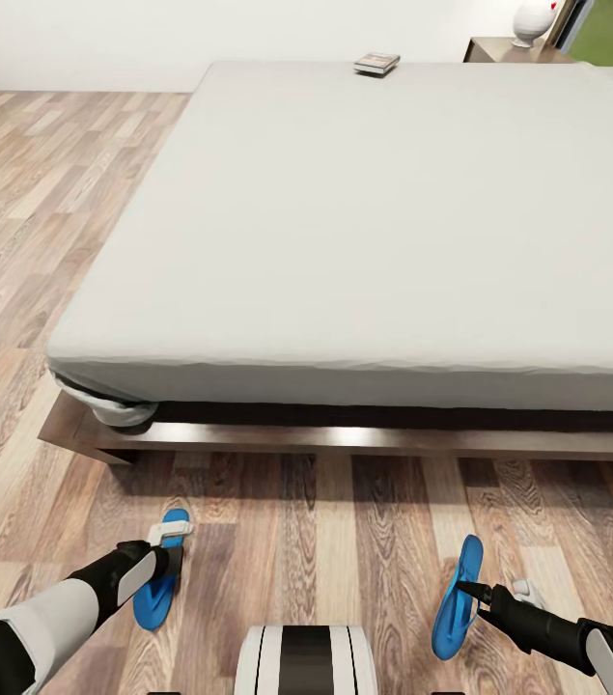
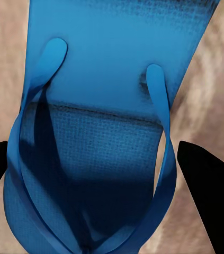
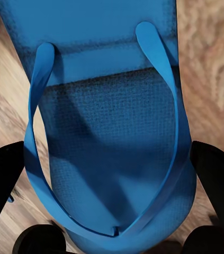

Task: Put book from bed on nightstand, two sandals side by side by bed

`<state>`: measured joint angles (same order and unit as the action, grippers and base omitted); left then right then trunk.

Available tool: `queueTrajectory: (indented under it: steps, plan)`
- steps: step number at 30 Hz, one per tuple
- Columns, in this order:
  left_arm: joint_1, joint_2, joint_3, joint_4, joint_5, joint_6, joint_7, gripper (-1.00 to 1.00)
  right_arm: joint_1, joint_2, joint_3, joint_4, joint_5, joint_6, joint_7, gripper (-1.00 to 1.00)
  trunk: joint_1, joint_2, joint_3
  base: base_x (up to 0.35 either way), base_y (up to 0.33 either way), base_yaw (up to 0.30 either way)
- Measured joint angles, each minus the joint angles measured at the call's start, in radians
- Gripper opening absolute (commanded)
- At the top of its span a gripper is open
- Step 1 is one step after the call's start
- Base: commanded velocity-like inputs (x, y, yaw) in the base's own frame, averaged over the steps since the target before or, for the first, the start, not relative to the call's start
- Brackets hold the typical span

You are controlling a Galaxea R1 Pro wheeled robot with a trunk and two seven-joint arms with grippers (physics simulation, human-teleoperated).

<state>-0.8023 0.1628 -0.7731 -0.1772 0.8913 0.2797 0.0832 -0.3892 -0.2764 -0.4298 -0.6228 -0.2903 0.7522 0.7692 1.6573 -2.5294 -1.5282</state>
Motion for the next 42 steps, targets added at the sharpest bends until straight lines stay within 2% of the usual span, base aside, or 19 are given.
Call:
queueTrajectory:
  steps: [5, 13, 16, 27, 30, 42]
  plan:
    - [0.000, -0.001, 0.000, 0.000, 0.001, -0.001, 0.000, -1.00, 0.000, 0.000, 0.000, 0.000, 0.001, 0.000, 0.000, -1.00, 0.002, -0.001, -0.015, 0.000, 0.000, 0.000]
    - [0.000, -0.001, 0.000, 0.000, 0.000, -0.001, 0.000, -1.00, 0.000, 0.000, 0.000, 0.000, 0.000, 0.000, 0.000, -1.00, 0.002, -0.001, -0.015, 0.000, 0.000, 0.000]
    - [0.000, -0.001, 0.000, 0.000, 0.001, -0.001, 0.000, -1.00, 0.000, 0.000, 0.000, 0.000, 0.001, 0.000, 0.000, -1.00, 0.003, -0.002, -0.027, 0.000, 0.000, 0.000]
    - [0.000, -0.001, 0.000, 0.000, 0.000, 0.000, 0.000, -1.00, 0.000, 0.000, 0.000, 0.000, 0.000, 0.000, 0.000, -1.00, 0.003, -0.002, -0.027, 0.000, 0.000, 0.000]
    - [0.000, -0.001, 0.000, 0.000, 0.001, 0.000, 0.000, -1.00, 0.000, 0.000, 0.000, 0.000, 0.001, 0.000, 0.000, -1.00, 0.005, -0.002, -0.039, 0.000, 0.000, 0.000]
    - [0.000, -0.001, 0.000, 0.000, 0.000, 0.000, 0.001, -1.00, 0.000, 0.000, 0.000, 0.000, 0.000, 0.000, 0.000, -1.00, 0.004, -0.002, -0.039, 0.000, 0.000, 0.000]
